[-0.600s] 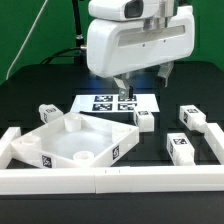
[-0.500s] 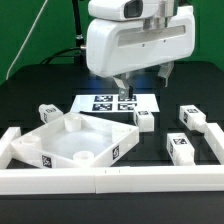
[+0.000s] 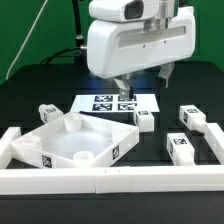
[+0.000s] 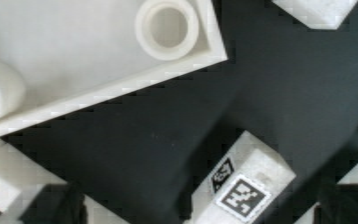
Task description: Assemble one leg
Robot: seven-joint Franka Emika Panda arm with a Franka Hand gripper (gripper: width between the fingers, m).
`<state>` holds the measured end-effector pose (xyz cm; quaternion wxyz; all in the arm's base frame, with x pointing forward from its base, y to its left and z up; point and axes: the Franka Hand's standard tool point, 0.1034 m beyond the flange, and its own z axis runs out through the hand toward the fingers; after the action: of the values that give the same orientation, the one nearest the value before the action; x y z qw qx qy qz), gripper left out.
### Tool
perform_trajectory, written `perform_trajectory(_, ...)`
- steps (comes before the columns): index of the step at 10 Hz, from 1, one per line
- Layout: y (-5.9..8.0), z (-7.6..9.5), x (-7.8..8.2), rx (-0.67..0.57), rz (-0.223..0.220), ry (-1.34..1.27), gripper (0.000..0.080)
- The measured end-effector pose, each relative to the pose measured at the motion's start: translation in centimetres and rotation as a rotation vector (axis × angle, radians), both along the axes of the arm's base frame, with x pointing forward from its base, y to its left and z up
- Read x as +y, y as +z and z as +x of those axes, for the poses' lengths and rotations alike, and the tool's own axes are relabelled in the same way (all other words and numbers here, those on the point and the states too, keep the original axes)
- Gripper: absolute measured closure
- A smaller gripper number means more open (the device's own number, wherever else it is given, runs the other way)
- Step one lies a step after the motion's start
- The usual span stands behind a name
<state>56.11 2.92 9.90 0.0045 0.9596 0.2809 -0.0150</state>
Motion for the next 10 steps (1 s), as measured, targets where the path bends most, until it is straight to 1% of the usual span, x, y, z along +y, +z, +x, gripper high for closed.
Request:
perform_trajectory(1,-1.3,0.0,1.6,0.015,0.01,-0.06,0.015)
perform_trajectory(2,-2.5,0.0,2.7,0.02,0.019,-0.09,0.015)
perform_trajectory(4,-4.7,-0.1,3.9,0.01,0.035,-0.13,0.015)
perform_trajectory(5,-5.5,0.2,4.3,0.006,0.037,-0.126,0.015)
perform_trajectory(6,-6.3,0.6,4.2,0.005,0.046,-0.133,0.015)
perform_trajectory(8,-7.8,1.4,3.5,-0.009,0.048,-0.133,0.015)
perform_trajectory(9,-8.0,1.5,3.4,-0.017,0.048,-0.129,0.015)
perform_trajectory(10,-8.0,1.5,3.4,-0.017,0.049,-0.128,0.0257)
